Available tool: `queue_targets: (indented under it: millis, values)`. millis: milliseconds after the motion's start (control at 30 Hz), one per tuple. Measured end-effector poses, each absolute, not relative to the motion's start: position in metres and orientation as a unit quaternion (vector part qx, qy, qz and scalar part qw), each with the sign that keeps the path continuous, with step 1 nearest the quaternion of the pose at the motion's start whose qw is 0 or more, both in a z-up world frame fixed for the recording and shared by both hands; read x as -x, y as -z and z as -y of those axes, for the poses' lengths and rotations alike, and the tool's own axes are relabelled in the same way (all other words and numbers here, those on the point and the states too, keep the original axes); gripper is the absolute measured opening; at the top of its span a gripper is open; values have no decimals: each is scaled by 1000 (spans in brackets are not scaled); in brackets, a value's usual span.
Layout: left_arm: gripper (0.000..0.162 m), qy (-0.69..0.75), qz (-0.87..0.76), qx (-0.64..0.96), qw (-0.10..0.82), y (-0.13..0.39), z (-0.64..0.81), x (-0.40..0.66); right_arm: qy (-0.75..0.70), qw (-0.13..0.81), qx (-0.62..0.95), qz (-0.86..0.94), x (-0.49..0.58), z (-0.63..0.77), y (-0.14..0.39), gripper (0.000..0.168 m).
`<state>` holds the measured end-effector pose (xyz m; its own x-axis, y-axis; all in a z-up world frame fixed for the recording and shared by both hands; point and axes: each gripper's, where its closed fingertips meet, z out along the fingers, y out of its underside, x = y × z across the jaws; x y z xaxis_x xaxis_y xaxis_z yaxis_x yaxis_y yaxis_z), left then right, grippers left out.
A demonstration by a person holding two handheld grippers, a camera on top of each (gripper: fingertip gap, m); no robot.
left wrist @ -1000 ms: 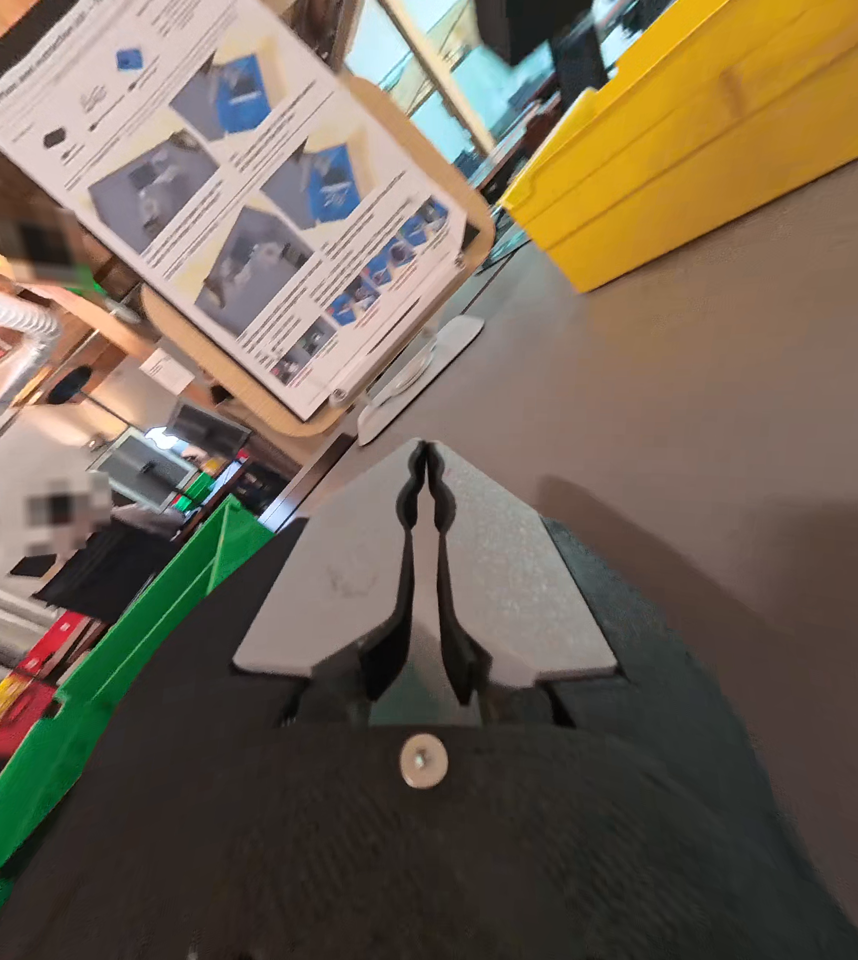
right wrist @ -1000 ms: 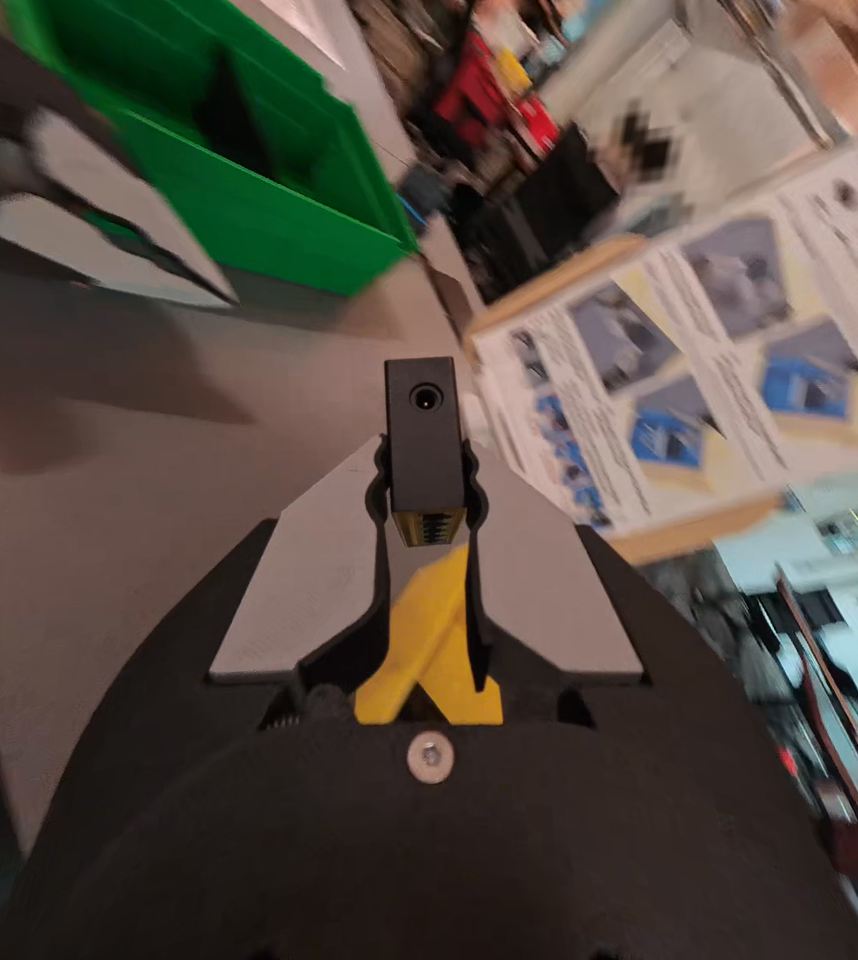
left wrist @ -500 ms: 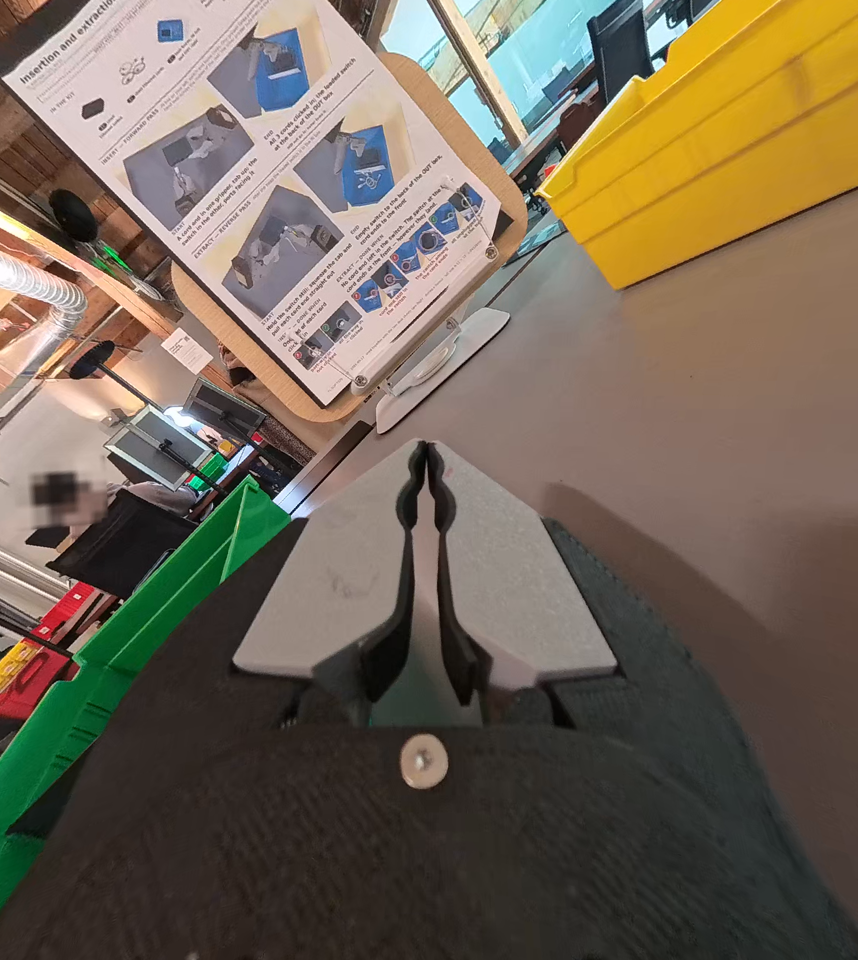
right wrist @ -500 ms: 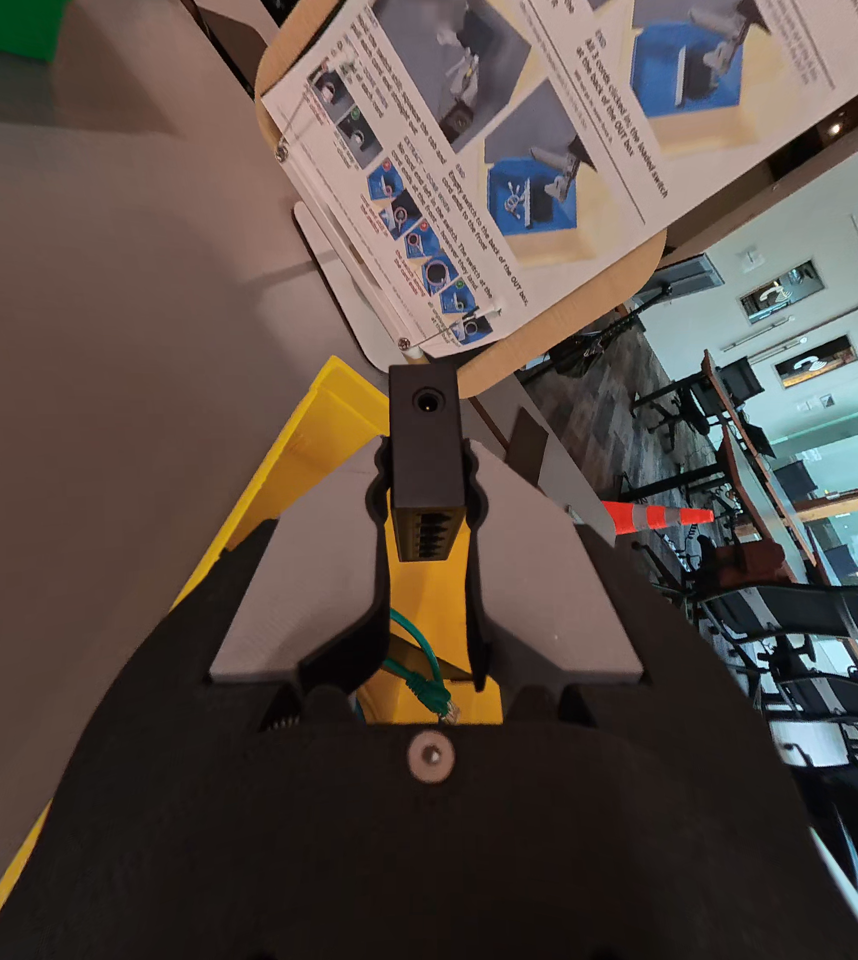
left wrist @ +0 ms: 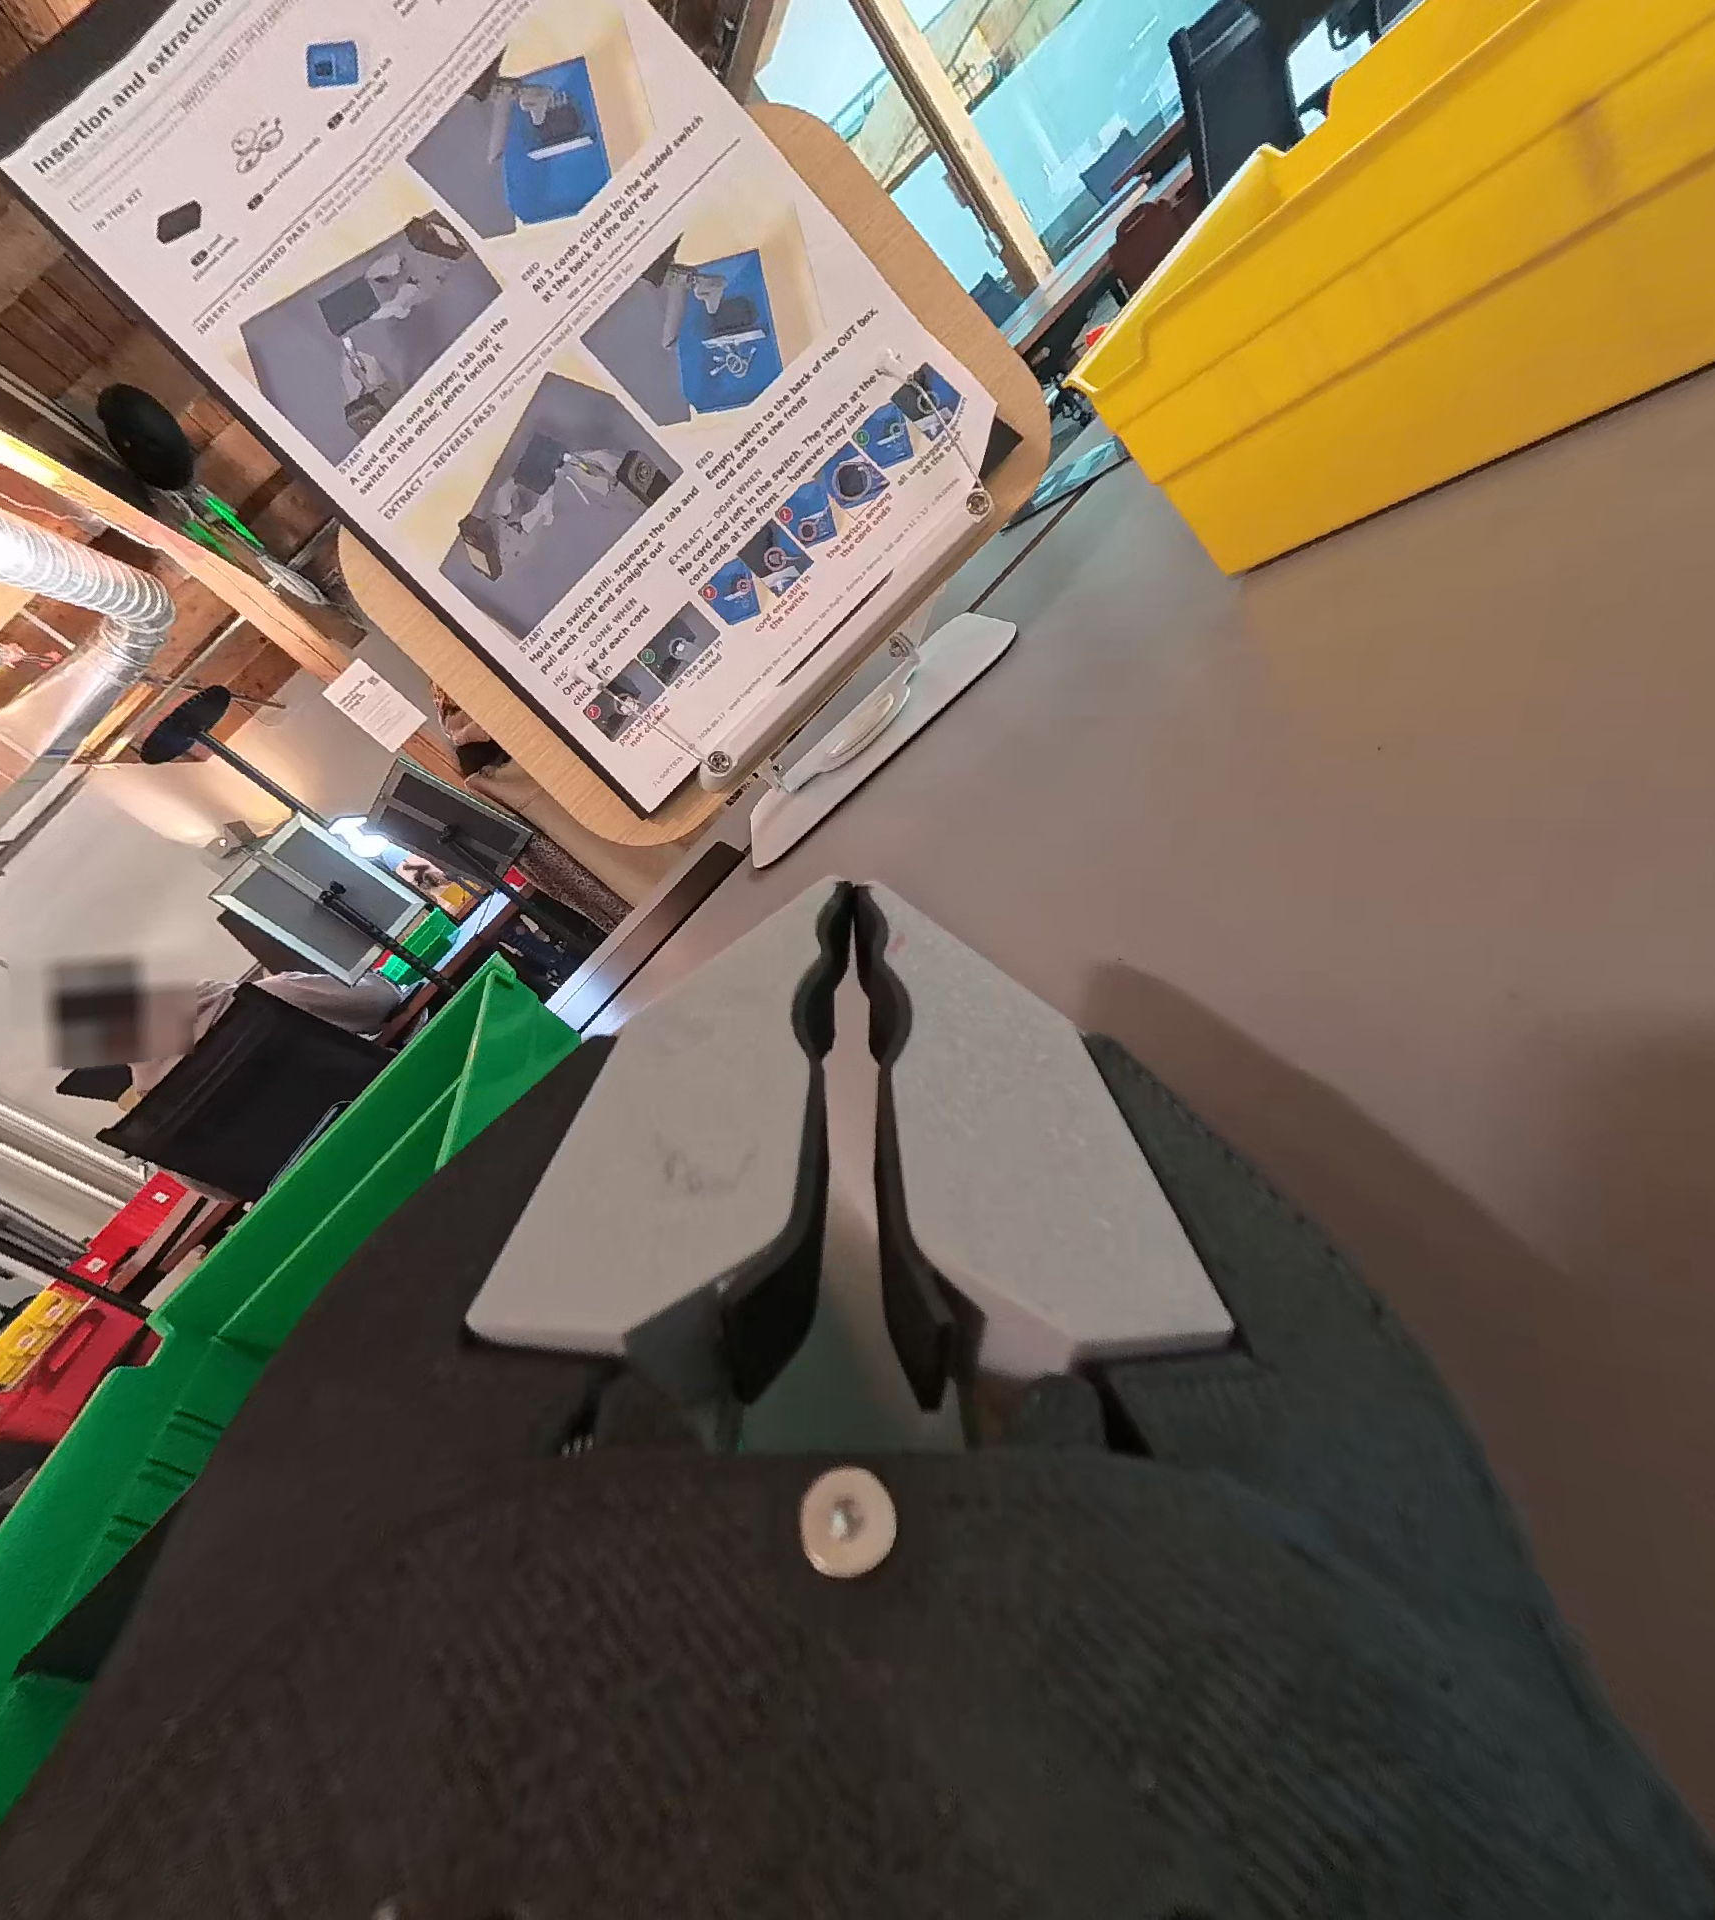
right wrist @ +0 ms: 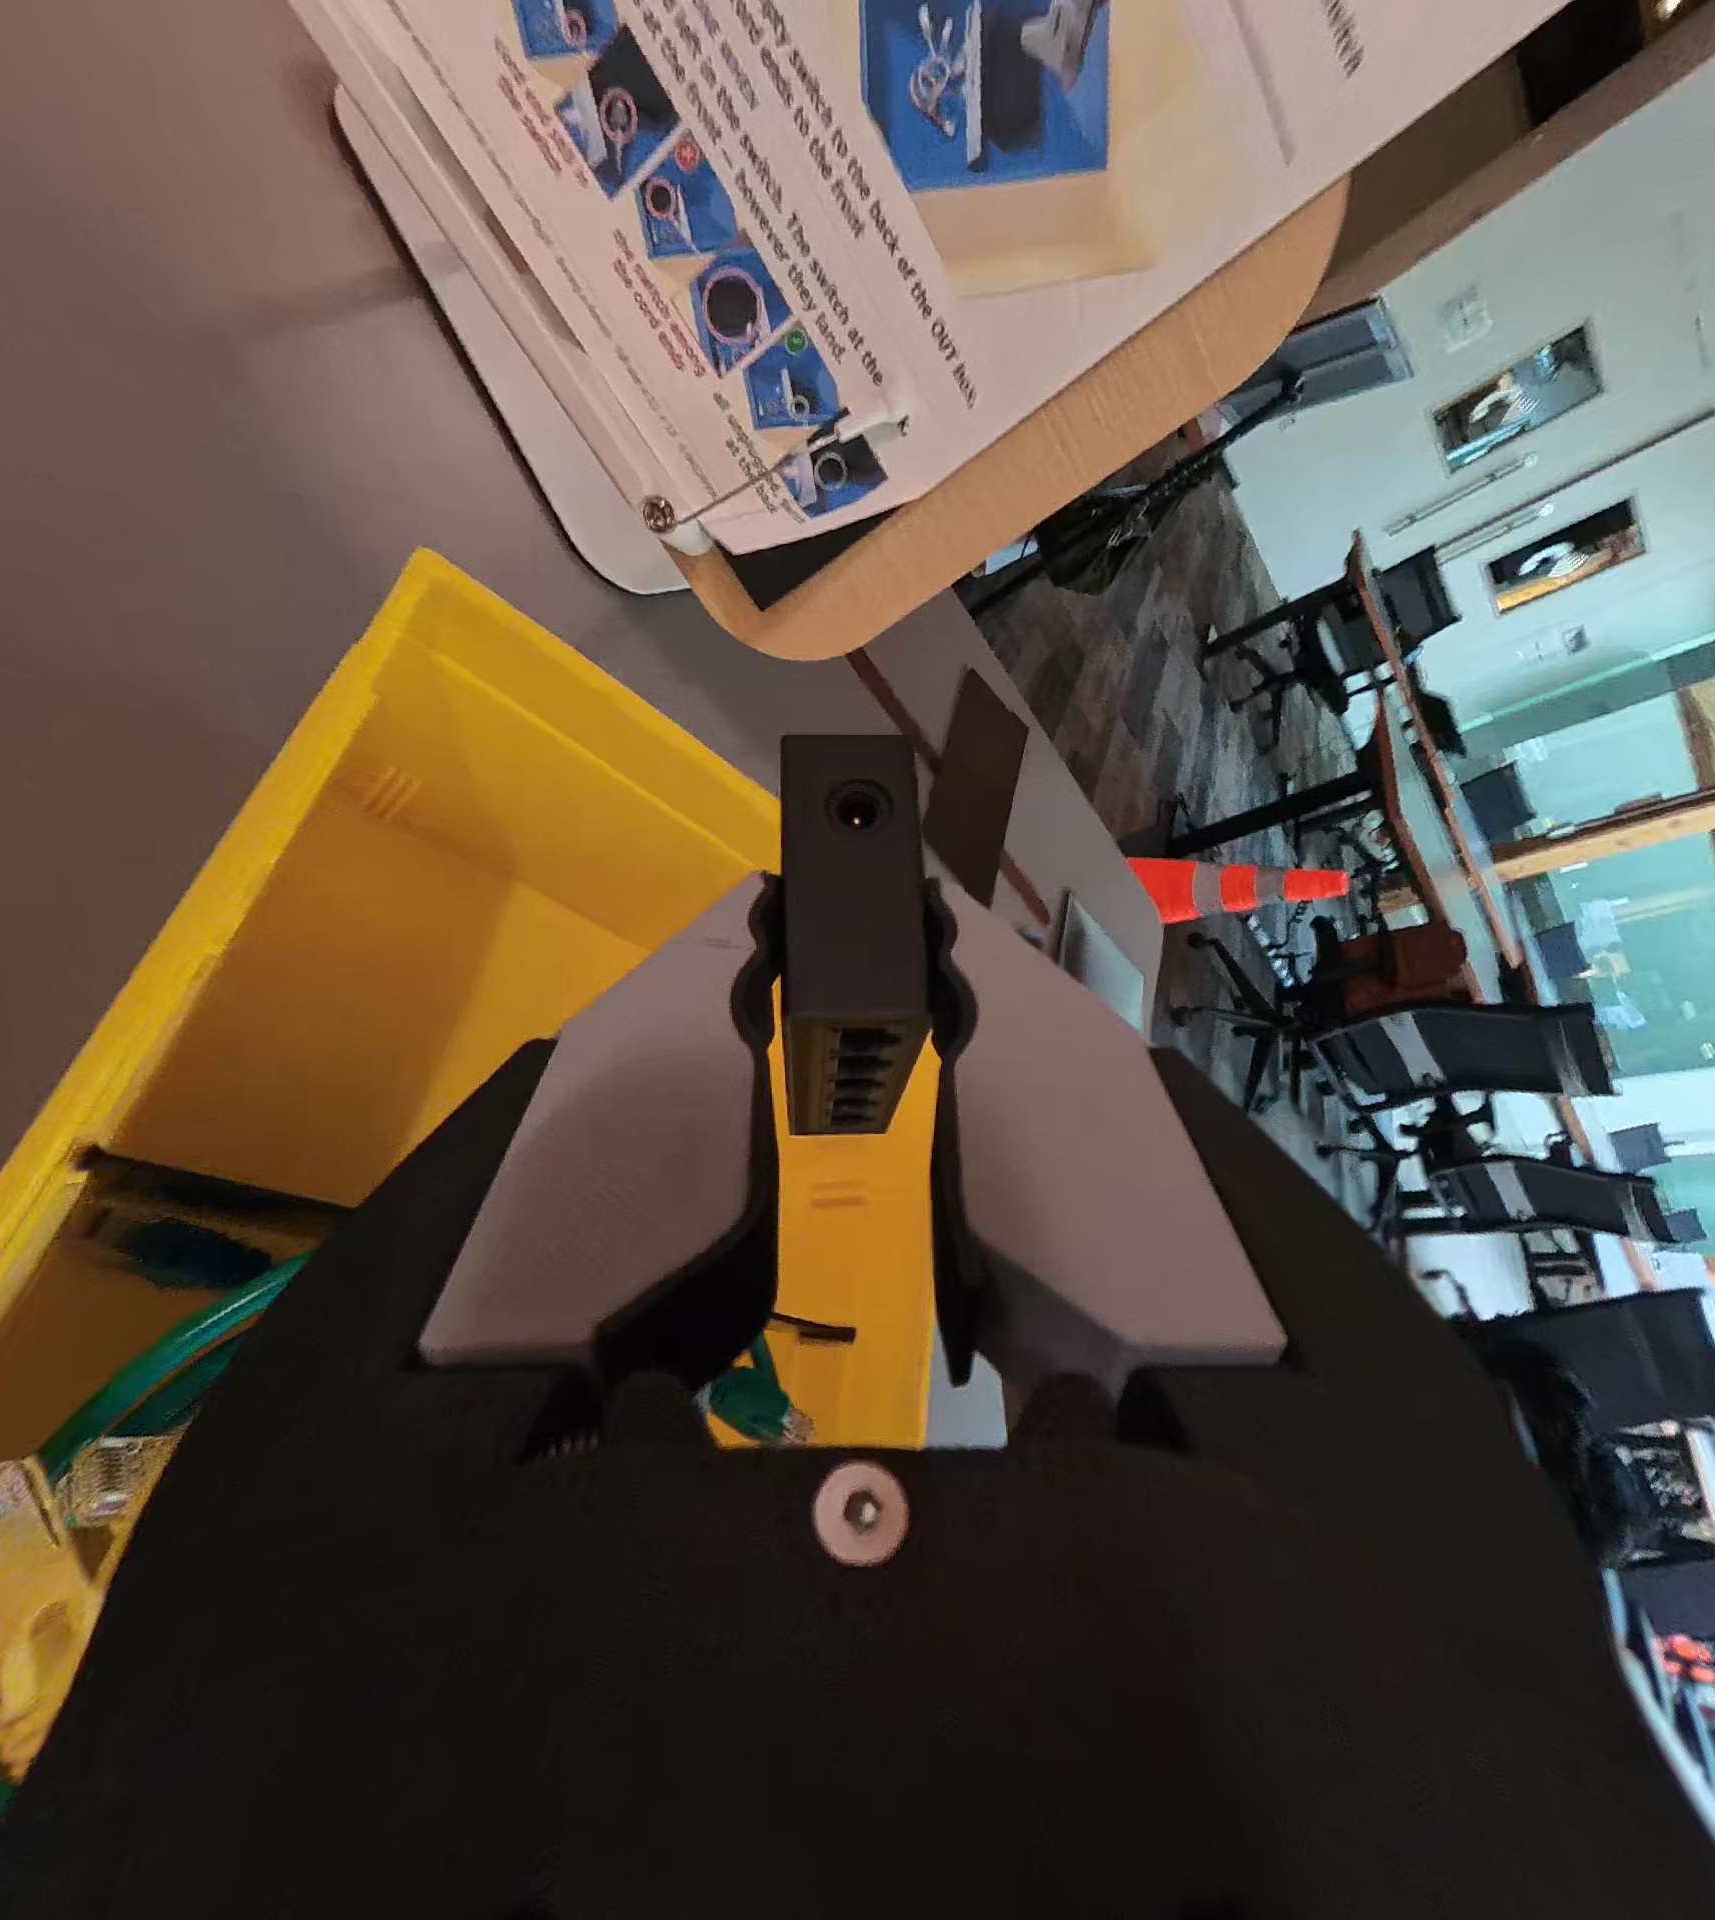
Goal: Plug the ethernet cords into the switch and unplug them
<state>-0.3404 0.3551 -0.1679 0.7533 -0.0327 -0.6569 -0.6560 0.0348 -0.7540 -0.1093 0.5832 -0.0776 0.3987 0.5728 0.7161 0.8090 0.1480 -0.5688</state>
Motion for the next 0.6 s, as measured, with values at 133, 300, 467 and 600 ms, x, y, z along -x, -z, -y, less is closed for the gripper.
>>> queue_targets:
  millis: [133, 300, 467, 600]
  values:
    - [0, -228, -263, 655, 671, 168, -355, 340, 131, 477, 706, 506, 94, -601, 103, 47]
    - [0, -228, -264, 656, 670, 168, -355, 340, 26, 512, 717, 471, 99, -574, 81, 51]
    - [0, -226, -265, 655, 670, 168, -354, 340, -91, 504, 727, 458, 81, -521, 75, 54]
    - [0, -216, -268, 657, 671, 168, -353, 337, -150, 510, 721, 445, 51, -475, 84, 56]
